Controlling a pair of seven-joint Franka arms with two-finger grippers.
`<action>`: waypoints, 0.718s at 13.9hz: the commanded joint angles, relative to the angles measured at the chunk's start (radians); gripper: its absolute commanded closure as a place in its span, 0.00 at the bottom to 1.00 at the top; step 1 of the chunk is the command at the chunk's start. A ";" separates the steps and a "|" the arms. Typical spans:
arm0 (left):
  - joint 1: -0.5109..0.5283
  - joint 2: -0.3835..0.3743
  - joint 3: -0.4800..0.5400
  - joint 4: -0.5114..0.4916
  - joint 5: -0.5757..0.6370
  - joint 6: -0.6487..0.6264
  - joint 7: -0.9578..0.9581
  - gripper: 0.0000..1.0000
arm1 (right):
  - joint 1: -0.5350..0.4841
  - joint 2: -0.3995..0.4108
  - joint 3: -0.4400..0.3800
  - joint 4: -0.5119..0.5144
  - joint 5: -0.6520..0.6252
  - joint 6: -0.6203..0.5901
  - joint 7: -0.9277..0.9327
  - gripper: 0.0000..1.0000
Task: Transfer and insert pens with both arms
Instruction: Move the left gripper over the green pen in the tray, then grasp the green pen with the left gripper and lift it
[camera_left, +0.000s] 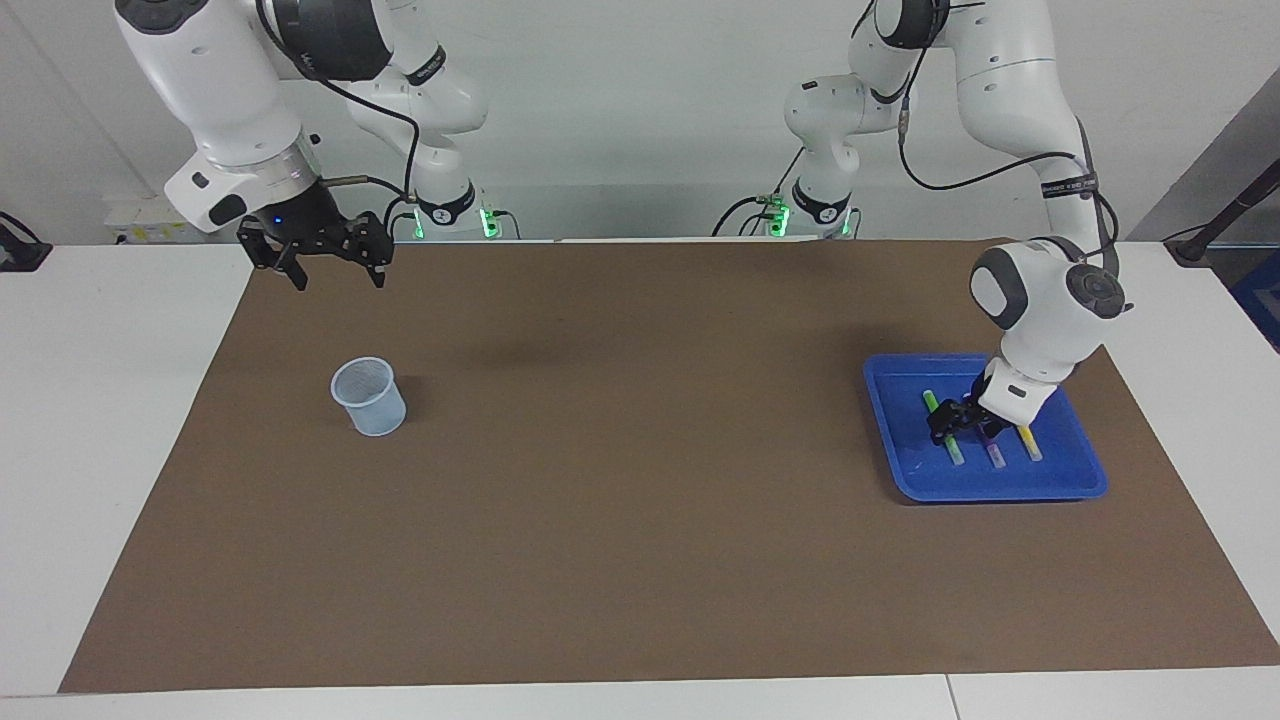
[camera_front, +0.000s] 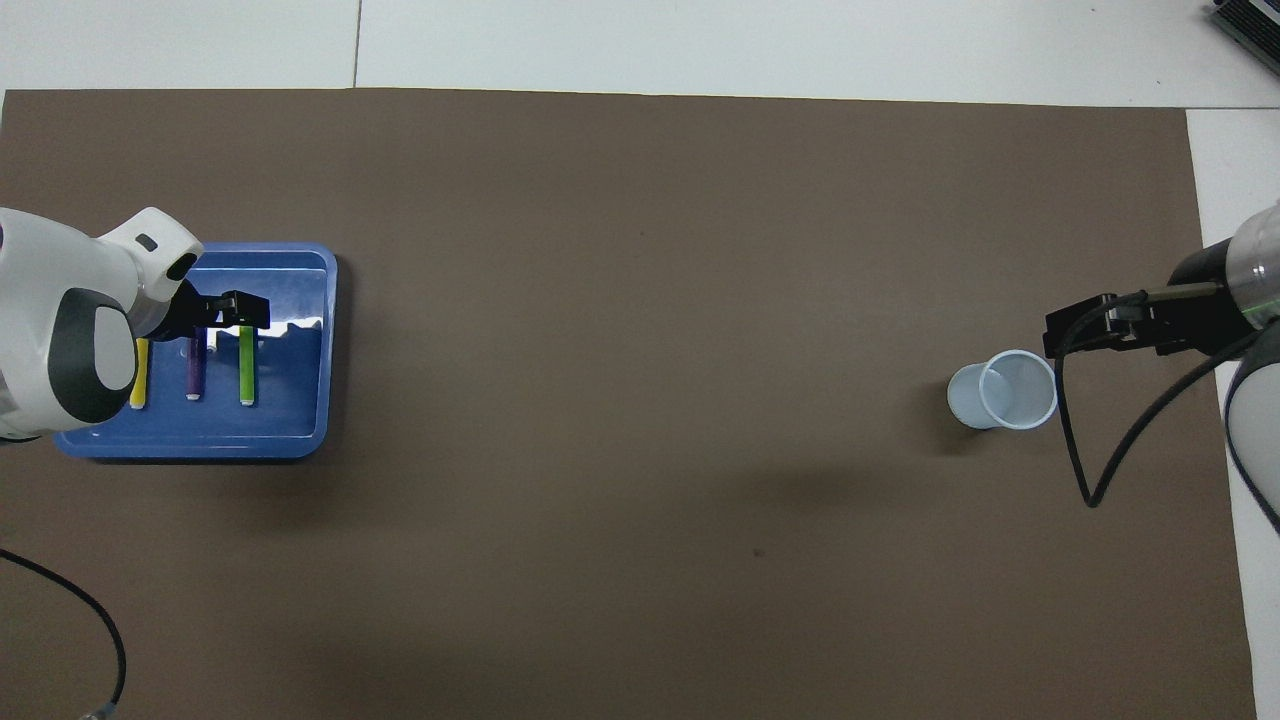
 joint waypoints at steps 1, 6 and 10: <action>-0.005 0.005 -0.001 -0.061 -0.012 0.091 0.015 0.05 | -0.009 -0.019 0.001 -0.024 0.017 0.009 0.008 0.00; -0.007 0.004 -0.001 -0.102 -0.013 0.109 0.013 0.22 | -0.007 -0.019 0.001 -0.024 0.017 0.009 0.008 0.00; -0.008 0.004 -0.001 -0.102 -0.013 0.096 0.012 0.66 | -0.009 -0.019 0.001 -0.024 0.017 0.009 0.008 0.00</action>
